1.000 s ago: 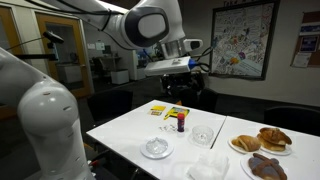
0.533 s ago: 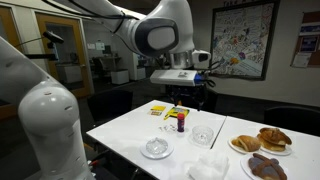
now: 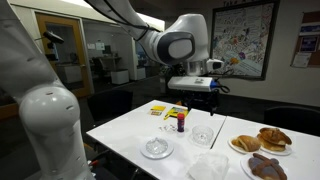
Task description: Move the glass bowl to the left
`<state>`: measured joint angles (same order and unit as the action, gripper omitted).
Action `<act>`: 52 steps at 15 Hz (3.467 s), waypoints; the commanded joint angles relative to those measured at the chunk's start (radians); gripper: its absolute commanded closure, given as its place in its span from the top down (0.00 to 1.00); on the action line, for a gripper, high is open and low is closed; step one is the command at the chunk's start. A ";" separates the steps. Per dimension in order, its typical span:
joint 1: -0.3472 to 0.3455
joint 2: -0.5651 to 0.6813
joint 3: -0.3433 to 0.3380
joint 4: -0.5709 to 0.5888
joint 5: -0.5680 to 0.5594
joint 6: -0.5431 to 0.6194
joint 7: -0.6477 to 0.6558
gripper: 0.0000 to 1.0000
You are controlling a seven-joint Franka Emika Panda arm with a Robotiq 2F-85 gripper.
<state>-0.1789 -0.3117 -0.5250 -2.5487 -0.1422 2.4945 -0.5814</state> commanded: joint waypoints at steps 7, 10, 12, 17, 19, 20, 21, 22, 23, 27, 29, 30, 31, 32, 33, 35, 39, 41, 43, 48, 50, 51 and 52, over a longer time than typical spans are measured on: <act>0.069 0.127 0.008 0.092 0.290 -0.002 -0.538 1.00; 0.026 0.108 0.050 0.071 0.277 0.007 -0.498 1.00; 0.027 0.110 0.050 0.072 0.279 0.007 -0.510 1.00; 0.072 0.190 0.016 0.114 0.464 0.034 -0.729 1.00; 0.069 0.233 0.016 0.140 0.561 0.033 -0.854 1.00; 0.063 0.259 0.021 0.154 0.609 0.029 -0.922 1.00; 0.054 0.281 0.031 0.168 0.656 0.023 -0.987 1.00; 0.047 0.304 0.042 0.184 0.713 0.016 -1.066 1.00; 0.035 0.324 0.058 0.197 0.759 0.012 -1.127 1.00; -0.007 0.408 0.147 0.243 0.834 0.006 -1.327 1.00; -0.033 0.454 0.185 0.266 0.845 0.005 -1.372 1.00; -0.048 0.478 0.203 0.279 0.851 0.001 -1.393 1.00; -0.064 0.500 0.219 0.291 0.852 -0.001 -1.404 1.00; -0.081 0.522 0.235 0.304 0.852 -0.002 -1.416 1.00; -0.097 0.539 0.248 0.315 0.848 -0.005 -1.425 1.00; -0.127 0.565 0.277 0.334 0.830 -0.026 -1.466 1.00; -0.139 0.559 0.301 0.313 0.800 0.003 -1.430 1.00; -0.140 0.563 0.304 0.318 0.800 0.001 -1.433 1.00; -0.146 0.602 0.319 0.343 0.785 -0.025 -1.462 1.00; -0.176 0.757 0.383 0.419 0.790 -0.018 -1.502 1.00; -0.185 0.800 0.398 0.444 0.771 0.007 -1.493 1.00; -0.189 0.817 0.404 0.456 0.754 0.018 -1.486 1.00; -0.191 0.831 0.408 0.465 0.733 0.031 -1.481 1.00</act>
<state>-0.3322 0.4647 -0.1508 -2.1362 0.6333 2.4968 -2.0493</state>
